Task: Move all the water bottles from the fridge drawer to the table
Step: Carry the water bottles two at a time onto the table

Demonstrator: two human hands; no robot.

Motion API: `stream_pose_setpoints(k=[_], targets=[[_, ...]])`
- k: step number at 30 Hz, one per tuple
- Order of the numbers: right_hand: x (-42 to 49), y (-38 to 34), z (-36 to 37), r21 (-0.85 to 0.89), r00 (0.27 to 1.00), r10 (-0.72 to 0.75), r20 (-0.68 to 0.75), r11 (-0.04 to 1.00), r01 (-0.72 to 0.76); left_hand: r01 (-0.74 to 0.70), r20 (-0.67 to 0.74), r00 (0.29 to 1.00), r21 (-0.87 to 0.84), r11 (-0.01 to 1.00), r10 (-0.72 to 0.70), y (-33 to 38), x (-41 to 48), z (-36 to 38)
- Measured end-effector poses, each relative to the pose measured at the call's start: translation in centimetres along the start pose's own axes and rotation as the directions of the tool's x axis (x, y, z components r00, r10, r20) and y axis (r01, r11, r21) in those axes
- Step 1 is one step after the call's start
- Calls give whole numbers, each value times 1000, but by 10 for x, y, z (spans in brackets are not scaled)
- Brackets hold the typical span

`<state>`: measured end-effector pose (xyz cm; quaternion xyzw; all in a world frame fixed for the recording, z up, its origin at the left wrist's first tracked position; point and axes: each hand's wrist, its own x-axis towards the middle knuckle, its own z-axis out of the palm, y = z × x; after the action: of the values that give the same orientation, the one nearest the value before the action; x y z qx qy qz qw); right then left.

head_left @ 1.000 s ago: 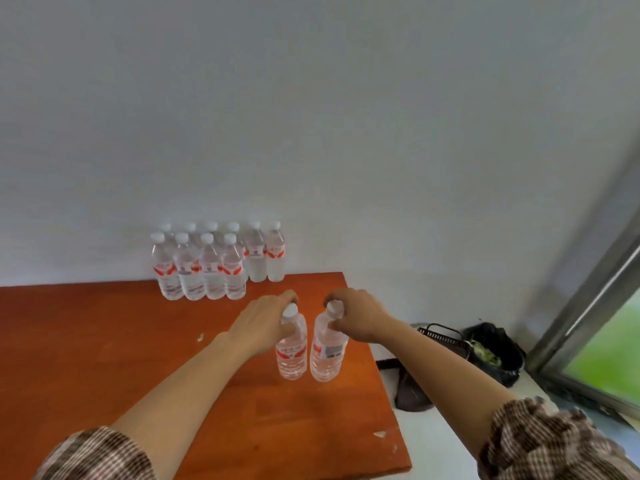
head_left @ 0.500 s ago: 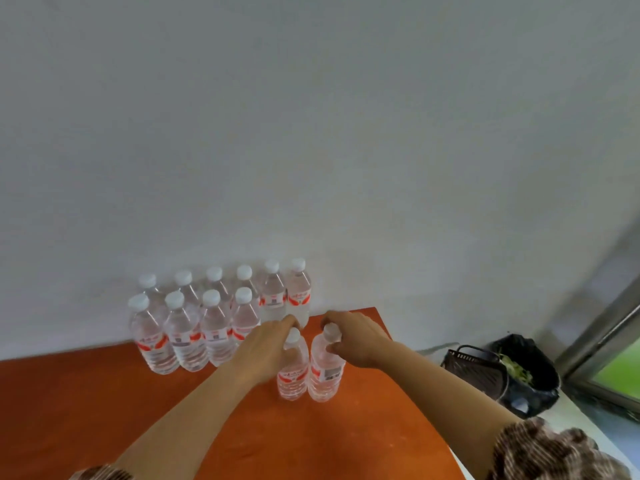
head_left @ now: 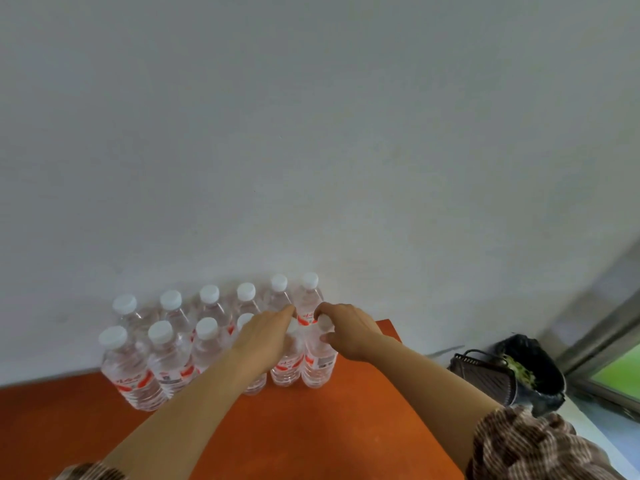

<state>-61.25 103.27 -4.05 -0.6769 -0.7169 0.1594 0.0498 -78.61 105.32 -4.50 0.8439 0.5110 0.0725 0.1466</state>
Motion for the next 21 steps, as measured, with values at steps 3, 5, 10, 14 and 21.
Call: stream_pose_setpoints(k=[3, 5, 10, 14, 21], targets=[[11, -4, 4, 27, 1000, 16, -14, 1000, -16, 9, -15, 1000, -45, 999, -10, -4, 8, 2], [18, -6, 5, 43, 1000, 22, -18, 999, -21, 15, -17, 1000, -42, 999, -16, -8, 12, 2], [28, -8, 3, 60, 1000, 19, -25, 998, -17, 18, -6, 1000, -8, 1000, -18, -13, 21, 3], [28, -8, 5, 65, 999, 21, -38, 998, -19, 31, -28, 999, 17, 999, -30, -15, 25, 5], [19, -7, 8, 52, 999, 44, -12, 998, -43, 47, -83, 996, 62, 997, -42, -6, 21, 6]])
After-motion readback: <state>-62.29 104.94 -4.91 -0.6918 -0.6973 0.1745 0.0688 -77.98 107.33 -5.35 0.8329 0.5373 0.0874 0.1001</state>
